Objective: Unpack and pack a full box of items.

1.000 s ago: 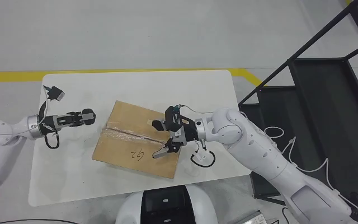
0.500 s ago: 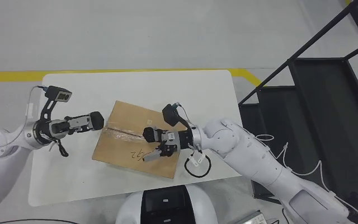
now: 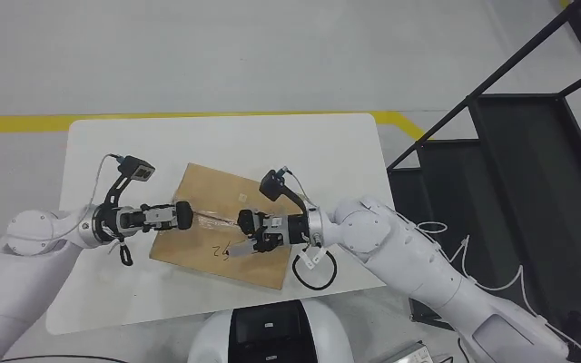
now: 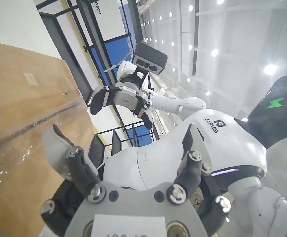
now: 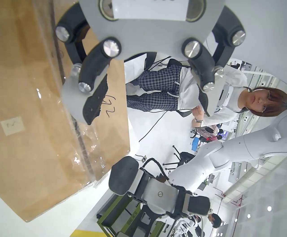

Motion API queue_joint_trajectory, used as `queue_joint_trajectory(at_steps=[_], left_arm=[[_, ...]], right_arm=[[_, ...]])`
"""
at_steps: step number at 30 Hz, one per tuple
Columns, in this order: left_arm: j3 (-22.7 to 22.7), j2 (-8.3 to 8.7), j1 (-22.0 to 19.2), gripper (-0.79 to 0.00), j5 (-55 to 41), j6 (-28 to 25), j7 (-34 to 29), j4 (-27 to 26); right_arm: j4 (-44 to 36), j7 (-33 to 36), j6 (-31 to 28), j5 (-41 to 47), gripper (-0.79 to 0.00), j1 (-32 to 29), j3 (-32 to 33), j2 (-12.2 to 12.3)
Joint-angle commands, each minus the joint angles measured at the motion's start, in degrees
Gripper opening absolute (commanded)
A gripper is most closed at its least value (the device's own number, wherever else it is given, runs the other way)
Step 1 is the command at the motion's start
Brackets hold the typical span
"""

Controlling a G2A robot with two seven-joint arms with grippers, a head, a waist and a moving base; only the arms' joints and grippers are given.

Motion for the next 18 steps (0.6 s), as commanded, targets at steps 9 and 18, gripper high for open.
queue_joint_trajectory(at_steps=[9, 18], left_arm=[[0.41, -2.27, -1.96, 0.0, -1.18, -2.62, 2.63, 6.98], [-7.1, -1.46, 2.67, 0.0, -4.11, -2.82, 2.82, 6.7]], right_arm=[[2.12, -1.35, 7.08, 2.95, 0.0, -1.54, -1.73, -1.08], [5.23, -4.69, 10.25, 3.29, 0.0, -3.51, -1.61, -1.74]])
